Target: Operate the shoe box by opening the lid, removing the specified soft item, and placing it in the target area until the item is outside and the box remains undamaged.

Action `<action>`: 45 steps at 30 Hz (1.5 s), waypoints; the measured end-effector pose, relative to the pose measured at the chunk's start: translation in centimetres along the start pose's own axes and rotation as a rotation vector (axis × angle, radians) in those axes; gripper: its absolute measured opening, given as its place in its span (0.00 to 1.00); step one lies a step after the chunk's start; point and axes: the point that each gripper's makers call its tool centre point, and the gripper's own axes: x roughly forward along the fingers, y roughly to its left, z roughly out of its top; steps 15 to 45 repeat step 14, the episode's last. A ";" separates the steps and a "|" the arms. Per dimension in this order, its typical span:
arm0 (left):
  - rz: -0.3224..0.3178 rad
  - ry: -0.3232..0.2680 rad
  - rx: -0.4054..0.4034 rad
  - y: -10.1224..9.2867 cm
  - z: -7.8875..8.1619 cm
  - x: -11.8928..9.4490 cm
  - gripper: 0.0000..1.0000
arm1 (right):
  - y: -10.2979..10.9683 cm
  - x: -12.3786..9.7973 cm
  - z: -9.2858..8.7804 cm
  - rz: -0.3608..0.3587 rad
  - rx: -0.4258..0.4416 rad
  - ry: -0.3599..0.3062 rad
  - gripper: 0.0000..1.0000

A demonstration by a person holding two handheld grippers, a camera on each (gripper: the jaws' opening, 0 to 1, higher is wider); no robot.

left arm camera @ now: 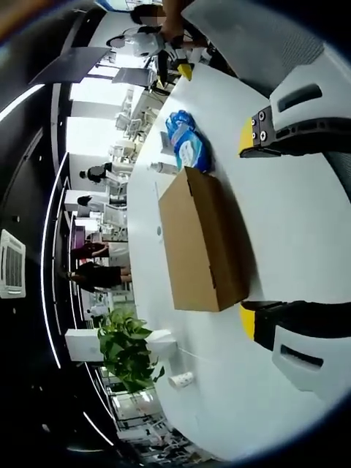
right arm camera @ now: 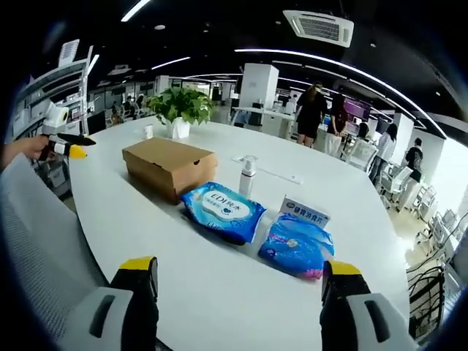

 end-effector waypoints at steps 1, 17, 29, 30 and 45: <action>-0.001 0.000 0.000 -0.2 0.0 -0.2 0.86 | 0.0 -0.2 0.0 -0.006 -0.002 -0.001 1.00; -0.024 0.018 0.013 -2.6 -0.6 -2.4 1.00 | 0.8 -3.0 0.0 -0.006 0.046 -0.014 1.00; -0.024 0.018 0.013 -2.6 -0.6 -2.4 1.00 | 0.8 -3.0 0.0 -0.006 0.046 -0.014 1.00; -0.024 0.018 0.013 -2.6 -0.6 -2.4 1.00 | 0.8 -3.0 0.0 -0.006 0.046 -0.014 1.00; -0.024 0.018 0.013 -2.6 -0.6 -2.4 1.00 | 0.8 -3.0 0.0 -0.006 0.046 -0.014 1.00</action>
